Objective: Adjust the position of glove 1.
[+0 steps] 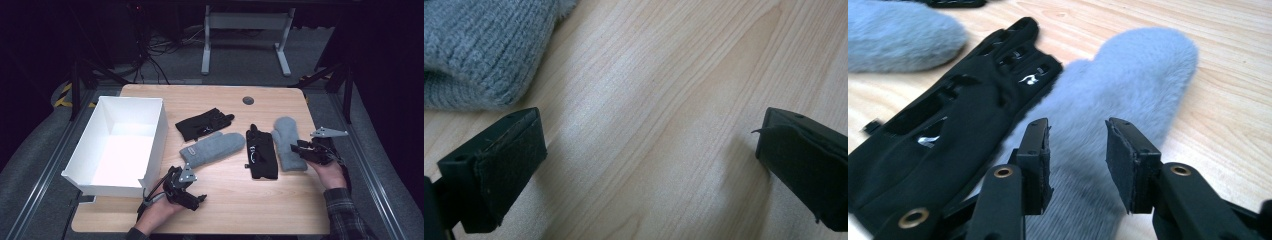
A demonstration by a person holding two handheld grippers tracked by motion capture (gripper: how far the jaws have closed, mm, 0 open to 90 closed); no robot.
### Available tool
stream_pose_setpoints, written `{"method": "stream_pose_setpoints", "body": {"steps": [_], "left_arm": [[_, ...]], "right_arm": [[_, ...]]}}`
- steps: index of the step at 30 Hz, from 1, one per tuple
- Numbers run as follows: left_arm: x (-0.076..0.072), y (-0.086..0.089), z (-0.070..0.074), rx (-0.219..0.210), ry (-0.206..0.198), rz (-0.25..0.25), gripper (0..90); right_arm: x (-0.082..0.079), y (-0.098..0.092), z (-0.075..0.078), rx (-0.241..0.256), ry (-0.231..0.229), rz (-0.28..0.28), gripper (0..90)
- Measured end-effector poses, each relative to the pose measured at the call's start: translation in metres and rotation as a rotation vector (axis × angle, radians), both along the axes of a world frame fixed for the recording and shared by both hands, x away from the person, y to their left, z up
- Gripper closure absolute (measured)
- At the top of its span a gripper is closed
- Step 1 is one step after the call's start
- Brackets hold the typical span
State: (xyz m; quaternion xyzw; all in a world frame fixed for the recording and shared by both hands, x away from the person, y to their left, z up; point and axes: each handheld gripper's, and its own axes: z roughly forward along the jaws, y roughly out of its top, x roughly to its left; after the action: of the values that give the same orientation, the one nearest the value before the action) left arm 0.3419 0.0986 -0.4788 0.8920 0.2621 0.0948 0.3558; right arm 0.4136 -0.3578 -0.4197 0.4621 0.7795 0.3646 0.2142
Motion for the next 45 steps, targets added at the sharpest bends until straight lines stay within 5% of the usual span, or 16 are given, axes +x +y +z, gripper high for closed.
{"method": "stream_pose_setpoints", "body": {"steps": [9,13,22,38,45], "left_arm": [[0.0,0.0,0.0,-0.002,0.001,-0.001,0.1],[0.0,0.0,0.0,-0.002,0.001,-0.001,0.2],[0.0,0.0,0.0,0.0,0.0,0.001,0.2],[0.0,0.0,0.0,-0.002,0.002,-0.001,0.2],[0.0,0.0,0.0,-0.006,0.002,0.001,0.5]], "right_arm": [[0.015,0.006,-0.005,0.006,0.019,-0.009,55.7],[0.021,0.01,-0.013,-0.036,0.044,-0.019,55.2],[0.023,0.013,-0.024,-0.107,0.069,0.024,83.0],[0.017,-0.005,-0.009,-0.012,0.029,0.03,87.0],[0.003,-0.002,0.011,0.034,-0.018,0.077,87.1]]}}
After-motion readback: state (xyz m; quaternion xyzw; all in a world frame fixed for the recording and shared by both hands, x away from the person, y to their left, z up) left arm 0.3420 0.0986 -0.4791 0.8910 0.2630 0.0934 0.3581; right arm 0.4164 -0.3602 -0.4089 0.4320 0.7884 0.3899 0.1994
